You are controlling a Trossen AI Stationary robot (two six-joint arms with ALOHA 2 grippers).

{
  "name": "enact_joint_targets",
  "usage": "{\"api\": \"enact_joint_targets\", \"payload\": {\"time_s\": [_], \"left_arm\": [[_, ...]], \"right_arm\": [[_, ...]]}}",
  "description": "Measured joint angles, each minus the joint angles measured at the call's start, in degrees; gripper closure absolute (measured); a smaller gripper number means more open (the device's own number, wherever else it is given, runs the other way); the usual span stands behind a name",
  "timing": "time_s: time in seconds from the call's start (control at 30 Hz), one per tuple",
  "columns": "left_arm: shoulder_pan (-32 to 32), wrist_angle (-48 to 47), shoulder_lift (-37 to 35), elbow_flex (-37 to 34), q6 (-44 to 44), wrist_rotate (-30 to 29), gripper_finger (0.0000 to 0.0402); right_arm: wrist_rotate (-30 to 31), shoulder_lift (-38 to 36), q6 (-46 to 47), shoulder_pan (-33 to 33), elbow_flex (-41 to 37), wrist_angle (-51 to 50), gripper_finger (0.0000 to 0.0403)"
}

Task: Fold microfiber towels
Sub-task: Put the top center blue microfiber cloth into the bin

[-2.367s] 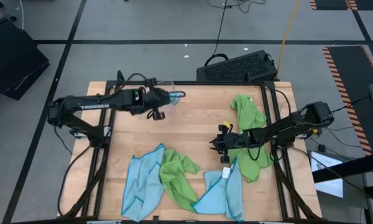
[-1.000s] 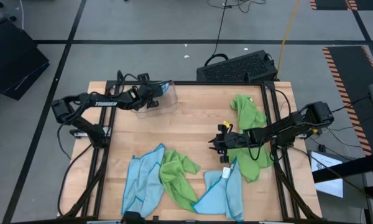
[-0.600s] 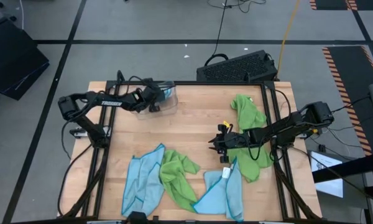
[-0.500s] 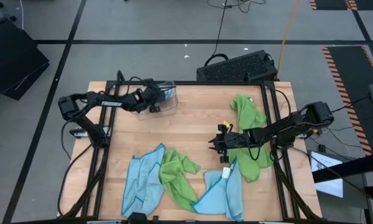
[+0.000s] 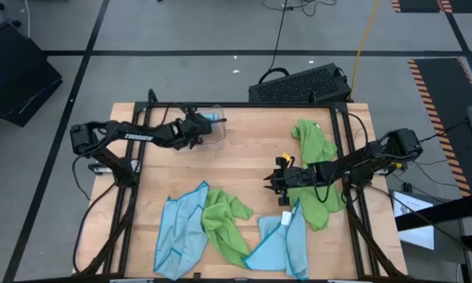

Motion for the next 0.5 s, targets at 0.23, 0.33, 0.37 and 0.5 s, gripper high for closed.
{"api": "enact_joint_targets", "payload": {"time_s": [0.23, 0.33, 0.37, 0.5], "left_arm": [[-5.2, 0.1, 0.0, 0.0, -2.0, -6.1, 0.0373], [-7.8, 0.1, 0.0, 0.0, -2.5, -9.7, 0.0386], [-8.9, 0.5, 0.0, 0.0, -2.7, -10.9, 0.0386], [-12.9, 2.6, -0.9, 0.0, -3.7, -18.3, 0.0379]], "right_arm": [[0.5, 0.0, 0.6, 0.0, 0.0, 1.2, 0.0289], [6.4, 0.0, 2.9, 0.0, 0.0, 8.5, 0.0288], [7.3, 0.0, 2.6, 0.0, 0.0, 11.9, 0.0287], [7.4, 0.0, -4.5, 0.5, 0.0, 24.2, 0.0266]]}}
